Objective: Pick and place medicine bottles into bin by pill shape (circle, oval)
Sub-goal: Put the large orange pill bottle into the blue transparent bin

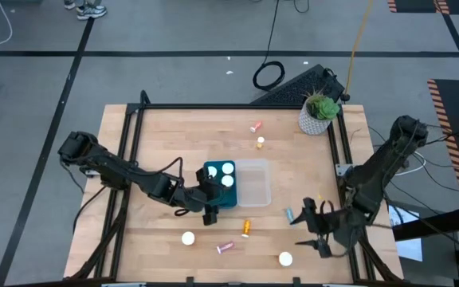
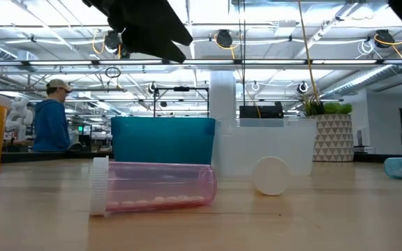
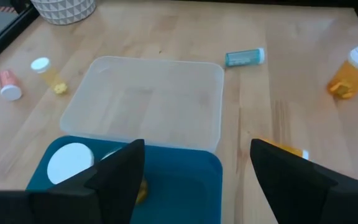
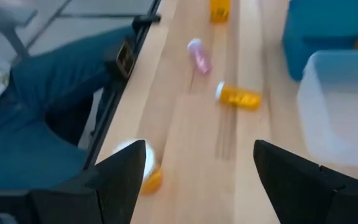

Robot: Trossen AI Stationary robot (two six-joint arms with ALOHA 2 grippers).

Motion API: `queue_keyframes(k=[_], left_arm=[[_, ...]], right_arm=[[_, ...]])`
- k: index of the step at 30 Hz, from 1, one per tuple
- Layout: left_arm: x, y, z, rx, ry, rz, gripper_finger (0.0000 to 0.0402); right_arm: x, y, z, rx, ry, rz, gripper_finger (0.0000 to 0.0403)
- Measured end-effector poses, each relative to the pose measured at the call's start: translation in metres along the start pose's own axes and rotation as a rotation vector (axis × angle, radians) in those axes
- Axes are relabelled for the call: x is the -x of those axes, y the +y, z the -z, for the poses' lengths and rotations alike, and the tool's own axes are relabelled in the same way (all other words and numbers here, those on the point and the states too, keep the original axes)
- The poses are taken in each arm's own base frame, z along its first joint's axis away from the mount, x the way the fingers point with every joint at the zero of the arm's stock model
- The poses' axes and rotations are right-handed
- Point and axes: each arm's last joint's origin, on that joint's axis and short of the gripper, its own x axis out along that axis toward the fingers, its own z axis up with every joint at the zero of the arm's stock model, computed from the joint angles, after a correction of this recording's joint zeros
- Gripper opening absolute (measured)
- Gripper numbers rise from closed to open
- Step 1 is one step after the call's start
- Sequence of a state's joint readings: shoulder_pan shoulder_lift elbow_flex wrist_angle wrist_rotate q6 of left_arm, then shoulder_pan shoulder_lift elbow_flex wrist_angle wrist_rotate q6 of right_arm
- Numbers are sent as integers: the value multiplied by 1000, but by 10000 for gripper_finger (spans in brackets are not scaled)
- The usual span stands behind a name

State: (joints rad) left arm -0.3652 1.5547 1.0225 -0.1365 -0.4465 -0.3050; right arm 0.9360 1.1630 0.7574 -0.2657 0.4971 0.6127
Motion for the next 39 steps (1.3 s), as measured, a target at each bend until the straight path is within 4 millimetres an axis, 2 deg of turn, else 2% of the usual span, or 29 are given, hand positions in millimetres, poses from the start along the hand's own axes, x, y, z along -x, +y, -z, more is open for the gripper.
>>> queue_keyframes(k=[10, 15, 19, 23, 29, 39], left_arm=[[1, -2, -1, -8, -9, 6, 296], [0, -1, -1, -16, -10, 4, 296], [0, 0, -2, -27, -18, 2, 296], [-1, 2, -4, -19, -32, 1, 296], [-3, 6, -5, -12, -32, -9, 296], [-3, 5, -8, 5, -53, -4, 296]], right_arm=[[-17, 23, 33, -67, 130, -17, 290], [-28, 24, 57, -92, 191, 9, 290], [-38, 25, 69, -103, 199, -47, 290], [-49, 29, 78, -46, 177, -111, 290], [-64, 31, 89, 94, 178, -113, 290], [-93, 30, 93, 125, 117, -120, 290]])
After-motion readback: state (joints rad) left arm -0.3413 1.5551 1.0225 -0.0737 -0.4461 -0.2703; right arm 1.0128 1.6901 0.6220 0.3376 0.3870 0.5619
